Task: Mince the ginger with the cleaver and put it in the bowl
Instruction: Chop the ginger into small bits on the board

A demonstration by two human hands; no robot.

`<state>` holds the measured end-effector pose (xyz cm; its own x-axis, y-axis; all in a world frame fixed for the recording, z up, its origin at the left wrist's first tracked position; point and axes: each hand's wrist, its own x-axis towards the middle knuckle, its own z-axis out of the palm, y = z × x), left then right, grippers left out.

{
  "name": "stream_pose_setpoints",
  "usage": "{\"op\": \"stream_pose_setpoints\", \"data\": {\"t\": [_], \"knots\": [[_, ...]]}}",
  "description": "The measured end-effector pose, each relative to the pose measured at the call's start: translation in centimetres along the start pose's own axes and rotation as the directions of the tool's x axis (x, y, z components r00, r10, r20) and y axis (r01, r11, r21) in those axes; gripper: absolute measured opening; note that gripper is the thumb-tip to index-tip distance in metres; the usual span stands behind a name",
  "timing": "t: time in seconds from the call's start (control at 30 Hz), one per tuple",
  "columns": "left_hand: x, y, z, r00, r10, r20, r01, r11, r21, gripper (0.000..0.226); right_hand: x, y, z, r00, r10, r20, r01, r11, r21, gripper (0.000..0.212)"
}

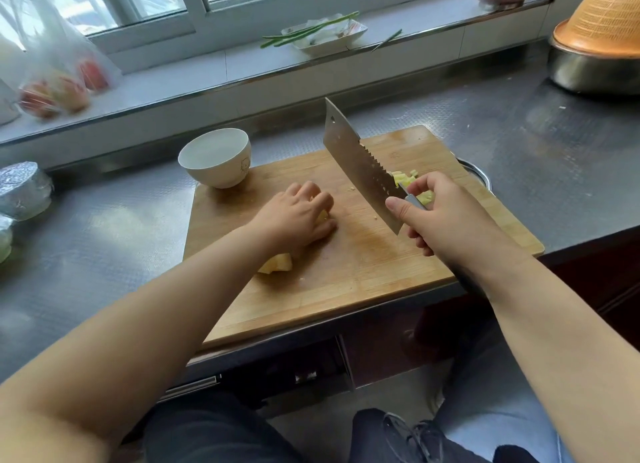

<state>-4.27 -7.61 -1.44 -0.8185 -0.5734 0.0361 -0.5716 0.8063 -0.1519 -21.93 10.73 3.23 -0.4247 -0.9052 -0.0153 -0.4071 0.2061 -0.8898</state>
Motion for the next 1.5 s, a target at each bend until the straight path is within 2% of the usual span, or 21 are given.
{"op": "stream_pose_setpoints", "data": {"t": [0.3,0.4,0.47,0.53,0.57,0.6,0.63,0.67,0.7,0.87,0.93,1.03,1.1,1.13,1.2,1.23,1.27,1.33,1.4,1.43,1.5], "knots": [[0.8,-4.8,0.5,0.955,-0.296,-0.017,0.295,0.954,-0.044,0.047,-0.5,-0.7,0.7,0.998,-0.035,0.042,0.036,0.999,-0.017,0.024],[-1.0,-4.4,-1.0,0.911,-0.398,-0.106,0.359,0.894,-0.267,0.057,-0.5,-0.9,1.0,0.996,-0.03,0.08,0.033,0.999,-0.037,0.025],[-2.9,-3.4,-2.8,0.887,-0.439,-0.141,0.345,0.835,-0.43,0.052,-0.4,-0.9,1.2,0.994,-0.022,0.107,0.026,0.999,-0.036,0.024],[-5.4,-2.9,-4.0,0.94,-0.341,-0.018,0.269,0.773,-0.575,0.038,-0.2,-1.0,1.4,0.992,-0.016,0.122,0.02,0.999,-0.033,0.025],[-6.7,-2.8,-4.5,0.963,-0.238,0.127,0.262,0.719,-0.644,0.039,-0.1,-1.0,1.6,0.992,-0.017,0.123,0.021,0.999,-0.031,0.025],[-7.9,-2.9,-4.9,0.949,-0.12,0.29,0.291,0.683,-0.67,0.049,0.0,-1.1,1.6,0.992,-0.018,0.122,0.022,0.999,-0.03,0.025],[-8.8,-2.9,-5.0,0.907,-0.022,0.421,0.316,0.695,-0.646,0.062,0.1,-1.2,1.7,0.993,-0.019,0.12,0.023,0.999,-0.03,0.025],[-9.3,-3.0,-4.8,0.869,0.028,0.494,0.316,0.737,-0.598,0.068,0.1,-1.3,1.7,0.993,-0.018,0.12,0.022,0.999,-0.028,0.025],[-9.6,-3.0,-4.5,0.863,0.035,0.504,0.298,0.77,-0.564,0.068,0.1,-1.3,1.7,0.992,-0.014,0.123,0.017,1.0,-0.021,0.024],[-9.0,-1.6,-3.6,0.926,-0.096,0.365,0.306,0.758,-0.576,0.038,-0.3,-1.3,1.6,0.988,0.024,0.154,-0.031,0.998,0.045,0.025],[-8.6,-0.7,-3.5,0.926,-0.165,0.339,0.334,0.776,-0.535,0.036,-0.5,-1.4,1.7,0.986,0.031,0.163,-0.039,0.998,0.049,0.023],[-7.5,1.8,-3.3,0.888,-0.355,0.293,0.454,0.778,-0.434,0.045,-0.7,-1.3,1.7,0.984,0.047,0.172,-0.054,0.998,0.038,0.023],[-6.8,3.7,-2.9,0.855,-0.461,0.239,0.518,0.774,-0.365,0.063,-0.7,-1.3,1.7,0.98,0.068,0.188,-0.073,0.997,0.02,0.025],[-6.6,4.4,-3.0,0.845,-0.475,0.246,0.535,0.75,-0.389,0.078,-0.8,-1.4,1.7,0.977,0.075,0.197,-0.078,0.997,0.006,0.026],[-6.6,4.6,-3.7,0.842,-0.393,0.371,0.54,0.598,-0.592,0.108,-0.9,-1.4,1.6,0.972,0.082,0.221,-0.082,0.997,-0.01,0.029],[-6.8,4.3,-4.3,0.852,-0.309,0.423,0.524,0.509,-0.683,0.115,-0.9,-1.5,1.6,0.967,0.085,0.238,-0.086,0.996,-0.007,0.029],[-7.2,3.8,-4.8,0.864,-0.225,0.449,0.5,0.472,-0.726,0.117,-1.0,-1.5,1.6,0.962,0.09,0.259,-0.092,0.996,-0.003,0.028],[-7.9,2.8,-4.7,0.896,-0.123,0.426,0.418,0.553,-0.721,0.111,-1.3,-1.7,1.7,0.95,0.099,0.296,-0.101,0.995,-0.009,0.026],[-8.0,2.3,-3.5,0.949,-0.131,0.287,0.294,0.699,-0.652,0.092,-1.5,-1.7,1.8,0.948,0.1,0.302,-0.095,0.995,-0.03,0.025],[-8.0,2.4,-3.0,0.973,-0.116,0.197,0.219,0.727,-0.651,0.081,-1.6,-1.7,1.9,0.951,0.098,0.292,-0.09,0.995,-0.039,0.024],[-7.8,2.8,-2.0,0.994,-0.063,0.09,0.109,0.673,-0.731,0.061,-1.7,-1.5,1.9,0.961,0.087,0.262,-0.076,0.996,-0.052,0.022]]}}
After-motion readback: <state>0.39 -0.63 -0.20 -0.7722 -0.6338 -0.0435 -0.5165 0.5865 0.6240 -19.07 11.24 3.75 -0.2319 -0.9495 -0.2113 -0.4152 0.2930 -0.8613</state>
